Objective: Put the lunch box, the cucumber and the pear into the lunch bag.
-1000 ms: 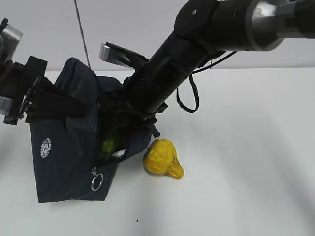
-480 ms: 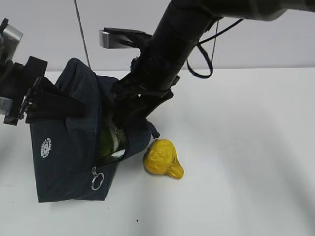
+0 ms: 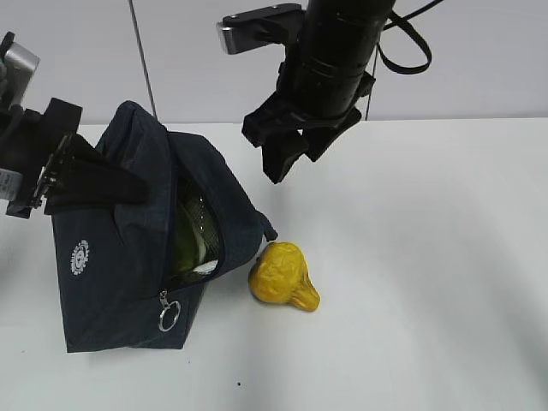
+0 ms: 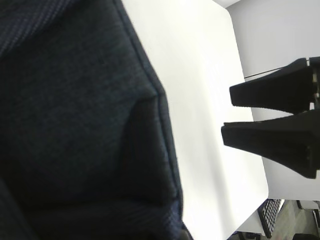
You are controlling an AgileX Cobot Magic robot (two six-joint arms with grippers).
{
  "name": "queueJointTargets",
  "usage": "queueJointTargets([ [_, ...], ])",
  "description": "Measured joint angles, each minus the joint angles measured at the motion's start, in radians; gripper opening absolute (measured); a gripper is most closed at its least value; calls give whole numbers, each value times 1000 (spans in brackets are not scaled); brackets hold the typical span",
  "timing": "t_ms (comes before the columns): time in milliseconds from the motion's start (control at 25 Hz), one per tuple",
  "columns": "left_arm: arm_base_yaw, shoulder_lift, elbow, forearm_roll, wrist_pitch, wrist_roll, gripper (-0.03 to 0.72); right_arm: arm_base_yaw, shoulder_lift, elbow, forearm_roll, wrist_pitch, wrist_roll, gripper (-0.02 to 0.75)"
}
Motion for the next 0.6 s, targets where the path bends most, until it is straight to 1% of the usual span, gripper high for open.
queueJointTargets([
  [120, 0, 0, 0, 0, 0, 0, -15, 0, -25, 62, 0, 0, 4, 465],
  [400, 0, 0, 0, 0, 0, 0, -15, 0, -100, 310, 0, 0, -30, 461],
  [480, 0, 0, 0, 0, 0, 0, -15, 0, -109, 375, 4, -21, -75, 461],
  [600, 0, 0, 0, 0, 0, 0, -15, 2, -109, 445, 37, -99, -143, 461],
])
